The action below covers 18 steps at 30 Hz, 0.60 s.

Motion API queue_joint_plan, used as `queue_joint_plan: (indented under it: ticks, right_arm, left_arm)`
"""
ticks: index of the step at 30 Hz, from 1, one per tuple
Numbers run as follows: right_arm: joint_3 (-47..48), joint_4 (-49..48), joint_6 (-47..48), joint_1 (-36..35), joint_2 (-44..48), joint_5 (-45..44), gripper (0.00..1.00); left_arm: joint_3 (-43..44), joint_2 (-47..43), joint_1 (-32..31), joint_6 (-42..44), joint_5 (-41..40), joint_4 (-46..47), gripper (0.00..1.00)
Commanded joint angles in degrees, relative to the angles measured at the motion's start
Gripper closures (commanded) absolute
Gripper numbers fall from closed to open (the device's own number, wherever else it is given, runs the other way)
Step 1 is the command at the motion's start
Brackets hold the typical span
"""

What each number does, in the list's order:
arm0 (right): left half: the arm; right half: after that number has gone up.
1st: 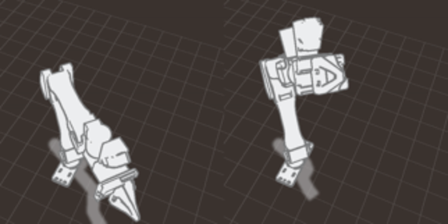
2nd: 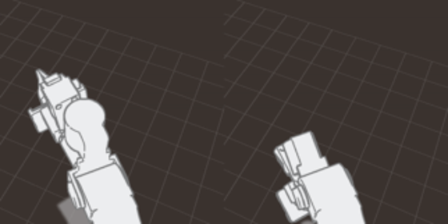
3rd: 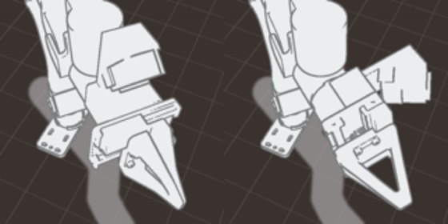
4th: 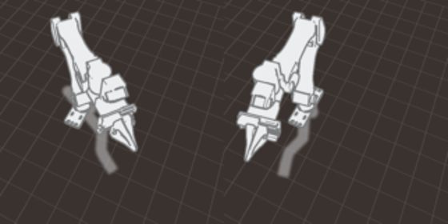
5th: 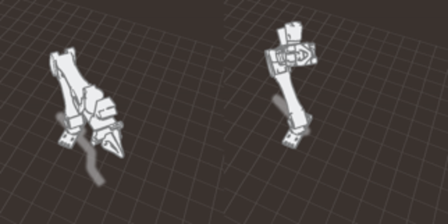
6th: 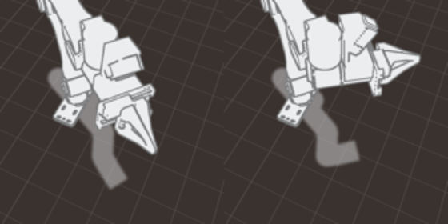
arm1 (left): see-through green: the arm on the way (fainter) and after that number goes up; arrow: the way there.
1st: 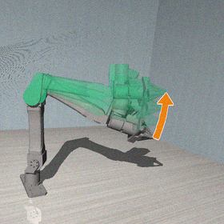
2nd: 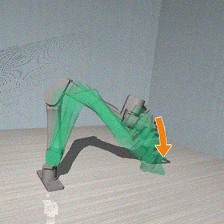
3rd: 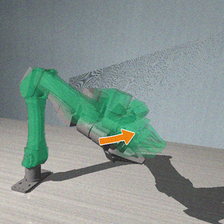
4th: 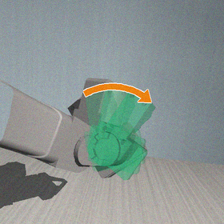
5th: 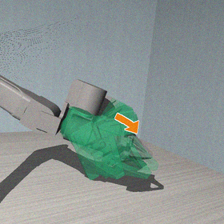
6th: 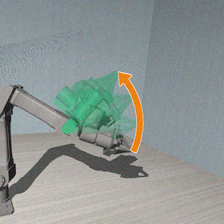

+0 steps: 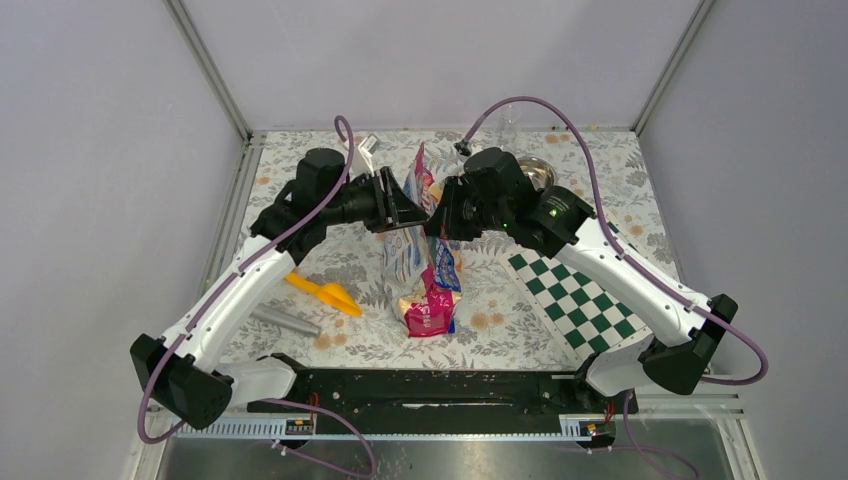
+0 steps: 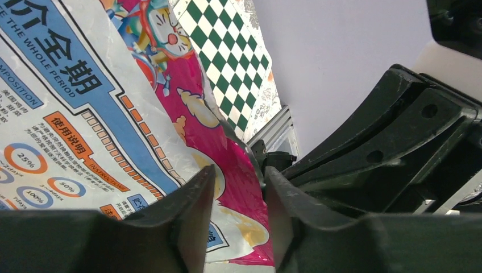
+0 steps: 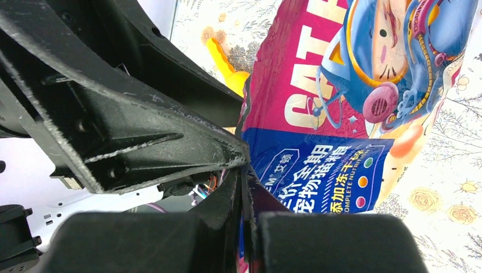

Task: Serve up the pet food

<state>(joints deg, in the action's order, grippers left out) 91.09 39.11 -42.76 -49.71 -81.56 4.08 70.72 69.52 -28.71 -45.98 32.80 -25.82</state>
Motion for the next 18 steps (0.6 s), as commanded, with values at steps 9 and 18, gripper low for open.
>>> queue_joint_plan:
  ticks: [9,18]
  right_arm:
    - [1.2,-3.6,1.0,-0.5,3.2,2.7,1.0]
    - [-0.7,-2.7,-0.4,-0.5,5.8,-3.8,1.0]
  left_arm:
    - [3.6,1.0,-0.2,4.8,-4.6,-2.2,1.0]
    - [5.0,0.5,-0.2,8.4,-8.2,-4.1,1.0]
